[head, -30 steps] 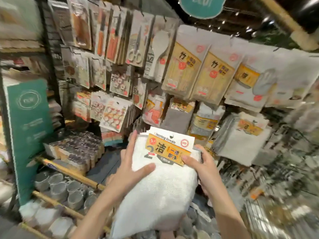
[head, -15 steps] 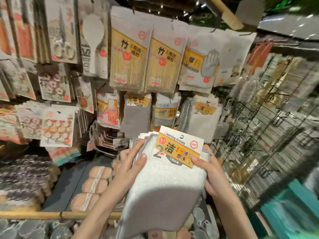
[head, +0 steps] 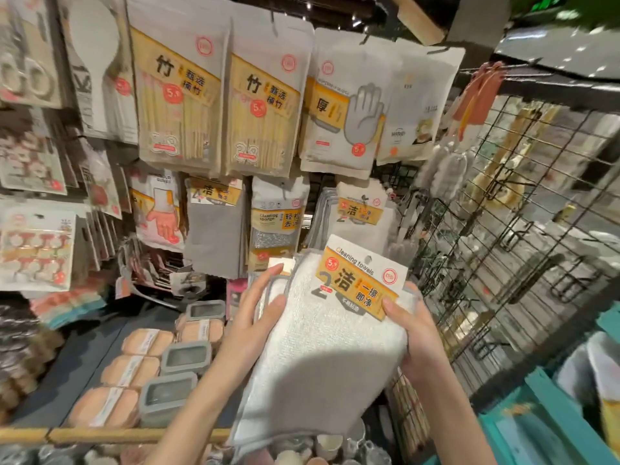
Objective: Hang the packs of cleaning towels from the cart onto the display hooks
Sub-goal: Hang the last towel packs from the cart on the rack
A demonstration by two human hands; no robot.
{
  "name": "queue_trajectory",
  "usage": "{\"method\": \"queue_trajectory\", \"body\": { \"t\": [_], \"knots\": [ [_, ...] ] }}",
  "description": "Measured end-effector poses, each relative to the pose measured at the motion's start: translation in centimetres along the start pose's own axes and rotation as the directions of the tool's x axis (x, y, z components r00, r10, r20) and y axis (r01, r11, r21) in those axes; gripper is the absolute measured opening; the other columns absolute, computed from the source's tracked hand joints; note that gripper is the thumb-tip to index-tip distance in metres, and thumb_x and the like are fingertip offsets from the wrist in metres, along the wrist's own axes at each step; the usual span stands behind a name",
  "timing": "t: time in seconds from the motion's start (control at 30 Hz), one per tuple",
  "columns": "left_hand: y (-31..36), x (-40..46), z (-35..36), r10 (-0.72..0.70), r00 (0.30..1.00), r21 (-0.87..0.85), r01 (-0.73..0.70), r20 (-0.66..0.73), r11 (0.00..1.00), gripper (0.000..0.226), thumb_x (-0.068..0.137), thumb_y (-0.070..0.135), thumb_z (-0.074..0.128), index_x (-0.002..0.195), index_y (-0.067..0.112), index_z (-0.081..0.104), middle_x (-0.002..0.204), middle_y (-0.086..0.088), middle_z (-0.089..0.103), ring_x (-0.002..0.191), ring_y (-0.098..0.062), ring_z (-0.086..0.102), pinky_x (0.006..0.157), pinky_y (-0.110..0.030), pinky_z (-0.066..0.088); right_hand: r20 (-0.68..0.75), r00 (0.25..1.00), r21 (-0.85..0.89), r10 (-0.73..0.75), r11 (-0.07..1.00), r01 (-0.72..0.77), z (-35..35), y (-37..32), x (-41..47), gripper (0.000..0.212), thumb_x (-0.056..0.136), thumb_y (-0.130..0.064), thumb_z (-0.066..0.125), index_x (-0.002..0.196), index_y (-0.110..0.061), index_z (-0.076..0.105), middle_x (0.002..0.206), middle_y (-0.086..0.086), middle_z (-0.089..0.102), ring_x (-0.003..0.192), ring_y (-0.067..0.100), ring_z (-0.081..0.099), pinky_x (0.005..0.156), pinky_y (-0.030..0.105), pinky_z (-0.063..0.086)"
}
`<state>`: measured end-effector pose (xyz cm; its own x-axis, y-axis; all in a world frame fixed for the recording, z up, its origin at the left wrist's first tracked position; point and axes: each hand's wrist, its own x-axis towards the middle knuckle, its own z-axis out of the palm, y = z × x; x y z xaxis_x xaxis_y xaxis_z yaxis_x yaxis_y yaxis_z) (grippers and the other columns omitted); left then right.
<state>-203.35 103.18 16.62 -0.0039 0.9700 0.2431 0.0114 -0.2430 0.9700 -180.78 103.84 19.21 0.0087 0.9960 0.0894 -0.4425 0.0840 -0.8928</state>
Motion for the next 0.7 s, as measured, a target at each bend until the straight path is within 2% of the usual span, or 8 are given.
{"method": "queue_trajectory", "body": {
  "t": [0.07, 0.17, 0.27, 0.33, 0.5, 0.63, 0.7],
  "knots": [
    [-0.2, 0.6, 2.1, 0.009, 1.000, 0.001, -0.009, -0.014, 1.000, 0.047, 0.086, 0.031, 0.057, 0.131, 0.039, 0.048, 0.138, 0.029, 0.043, 0.128, 0.018, 0.034, 0.098, 0.002, 0.027, 0.025, 1.000, -0.019, 0.017, 1.000, -0.017, -1.8, -0.9, 1.1, 0.037, 0.074, -0.004, 0.059, 0.110, -0.009, 0.052, 0.100, 0.014, 0.072, 0.088, 0.028, 0.071, 0.065, 0.033, 0.057],
    [-0.2, 1.4, 4.8, 0.041, 0.998, 0.040, -0.039, -0.054, 0.998, 0.048, 0.087, 0.019, 0.064, 0.130, 0.036, 0.050, 0.136, 0.030, 0.045, 0.124, 0.021, 0.036, 0.094, 0.003, 0.028, 0.067, 0.998, -0.055, 0.013, 0.998, -0.010, -4.0, -1.7, 2.5, 0.037, 0.077, -0.006, 0.058, 0.114, -0.008, 0.054, 0.104, 0.016, 0.071, 0.092, 0.030, 0.070, 0.067, 0.032, 0.057],
    [0.0, 1.9, 6.3, 0.039, 0.994, 0.041, -0.035, -0.101, 0.999, 0.050, 0.081, 0.033, 0.063, 0.129, 0.037, 0.052, 0.136, 0.028, 0.047, 0.127, 0.014, 0.038, 0.103, -0.008, 0.029, 0.060, 0.998, -0.059, 0.010, 0.998, -0.006, -5.3, -2.1, 4.0, 0.037, 0.076, -0.006, 0.058, 0.113, -0.008, 0.053, 0.101, 0.016, 0.072, 0.089, 0.029, 0.071, 0.065, 0.032, 0.057],
    [-0.1, 2.2, 6.8, 0.028, 0.991, 0.048, -0.022, -0.128, 0.999, 0.049, 0.082, 0.034, 0.062, 0.130, 0.037, 0.051, 0.138, 0.024, 0.046, 0.130, 0.010, 0.037, 0.106, -0.015, 0.028, 0.061, 0.998, -0.049, 0.012, 0.999, -0.009, -5.7, -2.1, 4.9, 0.034, 0.075, -0.006, 0.059, 0.109, -0.010, 0.054, 0.097, 0.013, 0.073, 0.085, 0.026, 0.072, 0.063, 0.031, 0.057],
    [-0.4, 2.7, 6.9, -0.004, 0.981, 0.036, 0.012, -0.196, 0.999, 0.052, 0.077, 0.038, 0.066, 0.127, 0.041, 0.053, 0.134, 0.027, 0.050, 0.124, 0.013, 0.042, 0.093, 0.001, 0.031, 0.078, 0.997, -0.044, 0.009, 0.999, -0.006, -5.9, -1.9, 7.0, 0.030, 0.076, -0.008, 0.058, 0.105, -0.016, 0.055, 0.096, 0.007, 0.074, 0.085, 0.022, 0.072, 0.063, 0.029, 0.057],
    [-0.7, 3.5, 5.9, -0.012, 0.976, 0.039, 0.021, -0.216, 0.999, 0.051, 0.077, 0.031, 0.072, 0.120, 0.051, 0.054, 0.128, 0.029, 0.055, 0.122, 0.003, 0.051, 0.100, -0.022, 0.039, 0.076, 0.997, -0.040, 0.031, 0.999, -0.028, -5.4, -1.4, 8.4, 0.035, 0.075, -0.009, 0.059, 0.109, -0.013, 0.055, 0.098, 0.008, 0.074, 0.088, 0.023, 0.071, 0.064, 0.030, 0.057],
    [-0.9, 4.1, 5.6, 0.017, 0.965, 0.047, -0.005, -0.260, 0.999, 0.052, 0.080, 0.019, 0.074, 0.109, 0.058, 0.057, 0.120, 0.034, 0.057, 0.116, 0.008, 0.052, 0.098, -0.022, 0.040, 0.057, 0.998, -0.066, 0.033, 0.997, -0.029, -5.0, -1.2, 9.0, 0.037, 0.075, -0.010, 0.061, 0.111, -0.013, 0.056, 0.099, 0.009, 0.073, 0.090, 0.024, 0.071, 0.064, 0.030, 0.057]
  ]
}}
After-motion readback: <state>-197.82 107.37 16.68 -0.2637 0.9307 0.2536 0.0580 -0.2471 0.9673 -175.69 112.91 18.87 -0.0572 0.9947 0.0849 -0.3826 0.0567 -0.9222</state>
